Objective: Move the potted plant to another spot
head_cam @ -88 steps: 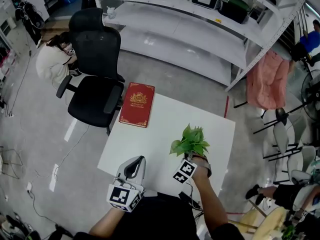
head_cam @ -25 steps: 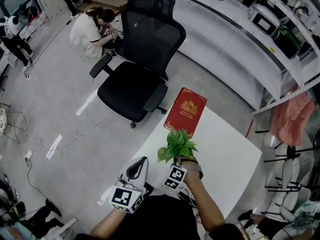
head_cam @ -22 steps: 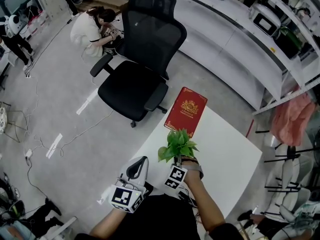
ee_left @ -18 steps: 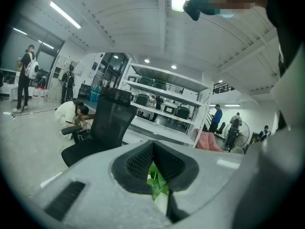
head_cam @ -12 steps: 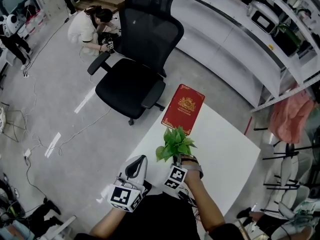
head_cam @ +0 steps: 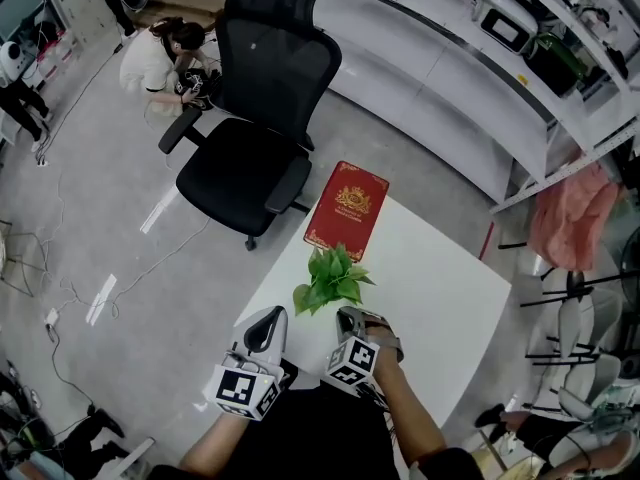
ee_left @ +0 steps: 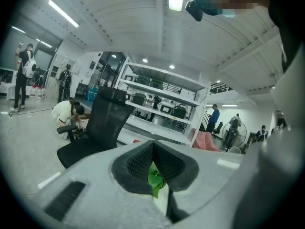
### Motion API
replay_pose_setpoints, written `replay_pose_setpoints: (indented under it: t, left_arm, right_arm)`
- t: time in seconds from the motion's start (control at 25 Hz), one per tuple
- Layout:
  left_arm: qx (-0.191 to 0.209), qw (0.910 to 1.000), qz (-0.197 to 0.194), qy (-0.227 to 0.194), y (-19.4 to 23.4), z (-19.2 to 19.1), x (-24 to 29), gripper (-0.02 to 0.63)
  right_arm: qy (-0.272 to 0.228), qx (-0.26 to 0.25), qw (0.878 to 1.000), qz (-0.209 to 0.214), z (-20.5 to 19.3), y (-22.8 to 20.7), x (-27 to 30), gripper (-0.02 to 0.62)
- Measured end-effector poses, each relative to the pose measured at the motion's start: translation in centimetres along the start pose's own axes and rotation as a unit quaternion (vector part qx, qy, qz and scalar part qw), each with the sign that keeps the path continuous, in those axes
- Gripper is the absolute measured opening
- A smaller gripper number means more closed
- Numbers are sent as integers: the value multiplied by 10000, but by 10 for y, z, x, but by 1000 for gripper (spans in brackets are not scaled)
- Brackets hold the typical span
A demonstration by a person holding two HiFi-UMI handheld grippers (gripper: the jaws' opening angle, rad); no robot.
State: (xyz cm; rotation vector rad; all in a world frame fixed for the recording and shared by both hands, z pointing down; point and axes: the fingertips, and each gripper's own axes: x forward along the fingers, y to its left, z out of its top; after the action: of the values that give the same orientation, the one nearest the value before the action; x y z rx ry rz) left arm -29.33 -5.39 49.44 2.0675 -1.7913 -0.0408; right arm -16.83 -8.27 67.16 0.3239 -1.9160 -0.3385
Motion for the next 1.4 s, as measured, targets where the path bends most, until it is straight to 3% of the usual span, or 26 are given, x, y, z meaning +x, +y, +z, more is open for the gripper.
replay_pose_setpoints:
  t: [0.08, 0.16, 0.28, 0.4, 0.64, 0.8, 0.88, 1.4]
  left_arm:
    - [15, 10000, -17, -13, -7, 1, 0, 14]
    - [42, 10000, -49, -40, -16, 2, 1, 14]
    - [86, 9999, -103, -75, -29, 4, 2, 14]
    - [101, 9999, -119, -72, -39, 3, 1, 14]
    - [164, 9997, -146, -127, -57, 8, 0, 14]
    - [239, 9994, -132, -209, -64, 13, -1, 14]
    - [298, 9992, -143, -230, -65, 13, 0, 14]
    - [301, 9992, -146, -214, -66, 11, -1, 14]
  right_arm:
    - [-371, 697, 9969, -19, 2, -7, -15, 21]
    - [-782, 1461, 9862, -61, 3, -18, -33, 20]
    - [-1338, 2364, 9621, -247, 2, -37, -63, 20]
    - [-1871, 3132, 9300, -440, -1, -53, -93, 17]
    - [-2606, 4032, 8741, -736, -10, -72, -146, 11]
    - [-2902, 4323, 8495, -848, -12, -72, -168, 11]
    - [-2999, 4349, 8447, -861, -11, -70, -171, 11]
    - [-3144, 4309, 8414, -861, -5, -66, -171, 11]
